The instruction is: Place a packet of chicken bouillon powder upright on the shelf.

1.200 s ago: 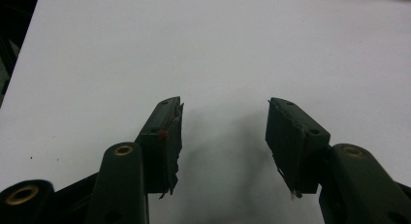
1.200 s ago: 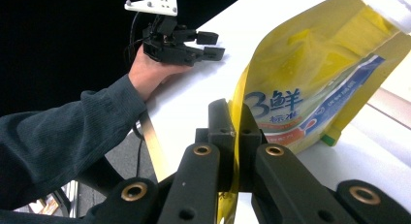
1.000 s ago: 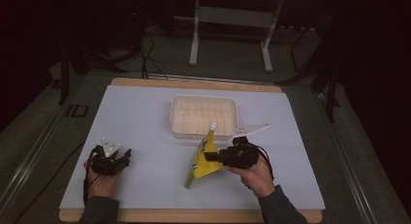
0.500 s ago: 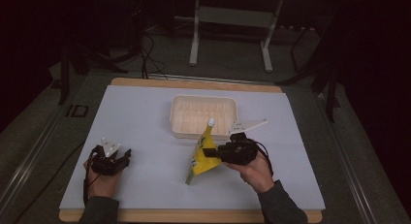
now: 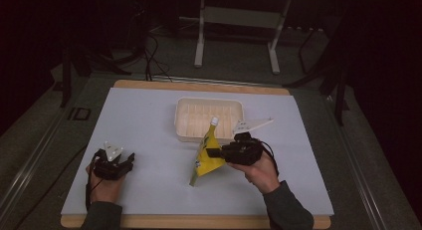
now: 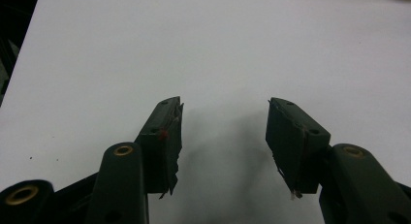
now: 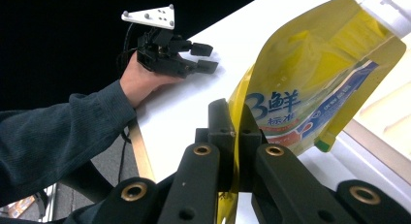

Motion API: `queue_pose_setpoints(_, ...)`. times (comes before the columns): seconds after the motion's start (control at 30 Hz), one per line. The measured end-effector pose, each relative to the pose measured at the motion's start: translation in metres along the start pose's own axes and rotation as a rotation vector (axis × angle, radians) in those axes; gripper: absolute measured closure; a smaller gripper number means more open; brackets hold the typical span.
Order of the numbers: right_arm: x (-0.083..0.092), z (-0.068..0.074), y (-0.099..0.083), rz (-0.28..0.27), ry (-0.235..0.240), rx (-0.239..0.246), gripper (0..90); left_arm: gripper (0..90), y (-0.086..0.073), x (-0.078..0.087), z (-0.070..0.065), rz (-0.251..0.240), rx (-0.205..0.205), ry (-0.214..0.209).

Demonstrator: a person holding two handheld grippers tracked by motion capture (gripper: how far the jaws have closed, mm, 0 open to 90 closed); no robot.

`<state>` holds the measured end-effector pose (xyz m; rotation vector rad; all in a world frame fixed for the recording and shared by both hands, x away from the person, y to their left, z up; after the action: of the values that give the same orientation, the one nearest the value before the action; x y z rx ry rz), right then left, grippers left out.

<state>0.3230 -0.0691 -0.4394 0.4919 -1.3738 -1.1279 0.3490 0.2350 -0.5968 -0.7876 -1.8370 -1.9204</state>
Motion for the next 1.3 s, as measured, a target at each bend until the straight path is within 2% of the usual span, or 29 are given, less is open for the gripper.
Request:
queue_pose_setpoints(0.7, -0.007, -0.007, 0.014, 0.002, -0.02, 0.05, 90.0, 46.6, 0.0, 0.0, 0.0, -0.001, -0.001, 0.0)
queue_pose_setpoints(1.3, -0.006, -0.011, 0.036, 0.002, -0.037, 0.095, 90.0, 46.6, 0.0, 0.0, 0.0, -0.001, -0.002, -0.001)
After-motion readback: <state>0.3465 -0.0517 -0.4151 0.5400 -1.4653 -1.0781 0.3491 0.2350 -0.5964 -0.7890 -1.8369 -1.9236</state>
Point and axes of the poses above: each handheld gripper's, and its own axes: x roughly backward along the jaws, y roughly out of its top, z roughly to its left, the point moved 9 cm from there along -x, roughly forward along the jaws, and after that the axes turned 8 degrees about x, right-handed, at the moved point
